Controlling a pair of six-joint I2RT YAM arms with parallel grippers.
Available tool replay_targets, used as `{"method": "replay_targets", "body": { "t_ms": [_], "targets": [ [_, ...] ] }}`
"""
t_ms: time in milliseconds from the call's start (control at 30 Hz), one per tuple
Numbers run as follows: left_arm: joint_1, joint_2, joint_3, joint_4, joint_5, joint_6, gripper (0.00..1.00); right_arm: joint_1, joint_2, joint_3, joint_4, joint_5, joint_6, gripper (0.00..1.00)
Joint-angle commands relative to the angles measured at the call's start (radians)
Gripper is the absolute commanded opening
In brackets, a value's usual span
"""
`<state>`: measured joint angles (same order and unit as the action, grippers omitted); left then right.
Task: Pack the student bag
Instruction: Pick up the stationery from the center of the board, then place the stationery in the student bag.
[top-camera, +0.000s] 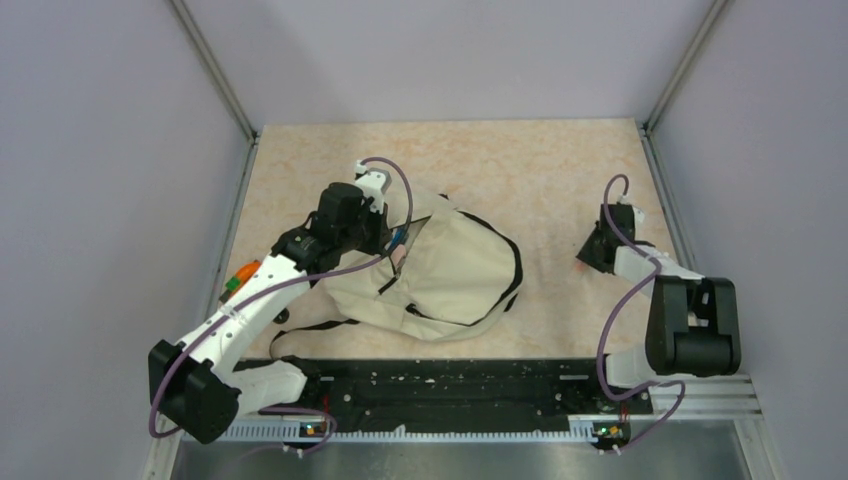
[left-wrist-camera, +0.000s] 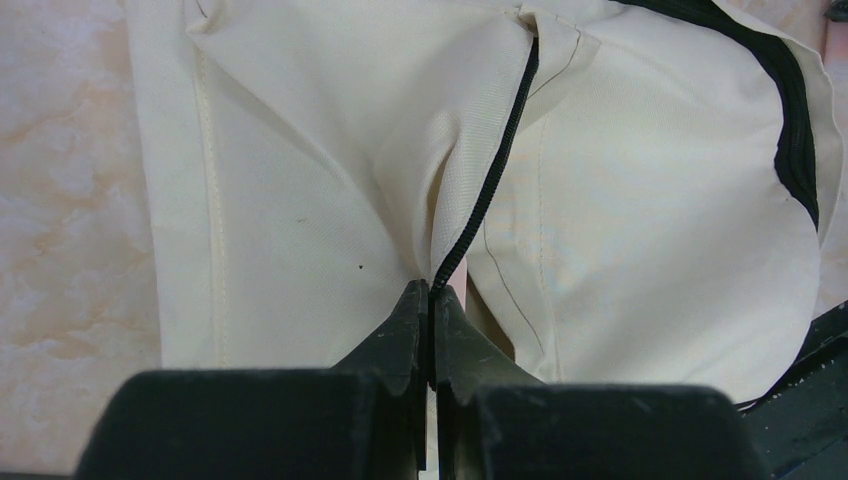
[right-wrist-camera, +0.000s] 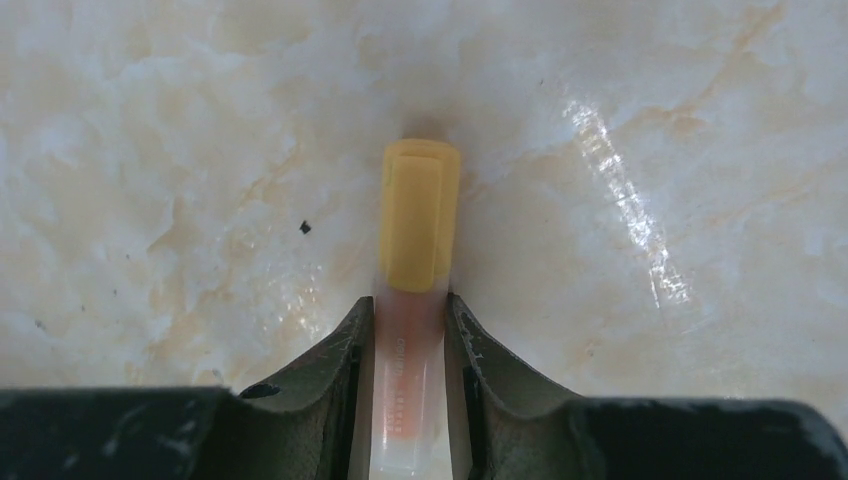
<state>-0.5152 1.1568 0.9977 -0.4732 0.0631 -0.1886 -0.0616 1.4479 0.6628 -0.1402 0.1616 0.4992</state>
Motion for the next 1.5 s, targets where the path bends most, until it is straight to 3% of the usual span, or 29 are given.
{"method": "replay_targets", "body": {
  "t_ms": [0,233,400,600,833,1067,1467],
  "targets": [
    [-0.003,-0.039,0.035,0.059,0.016,-0.016,0.0,0.008,-0.096,-0.01,-0.06,-0.09,-0.064,0.0],
    [-0.003,-0.063,0.027,0.072,0.004,-0.007,0.0,0.085,-0.415,0.011,-0.124,-0.246,-0.122,0.0],
    [-0.003,-0.069,0.018,0.091,0.022,-0.006,0.0,0.224,-0.437,0.096,-0.159,-0.462,-0.101,0.0],
    [-0.003,-0.051,0.014,0.098,0.04,-0.005,0.0,0.49,-0.298,0.188,-0.041,-0.648,-0.025,0.0],
    [-0.002,-0.044,0.01,0.102,0.039,-0.002,0.0,0.741,-0.011,0.391,0.002,-0.681,-0.041,0.0],
    [-0.003,-0.043,0.008,0.103,0.038,0.001,0.0,0.761,0.19,0.492,0.126,-0.678,0.161,0.0],
    [-0.003,-0.037,0.009,0.104,0.053,0.001,0.0,0.777,0.313,0.55,0.368,-0.491,0.305,0.0]
  ]
}}
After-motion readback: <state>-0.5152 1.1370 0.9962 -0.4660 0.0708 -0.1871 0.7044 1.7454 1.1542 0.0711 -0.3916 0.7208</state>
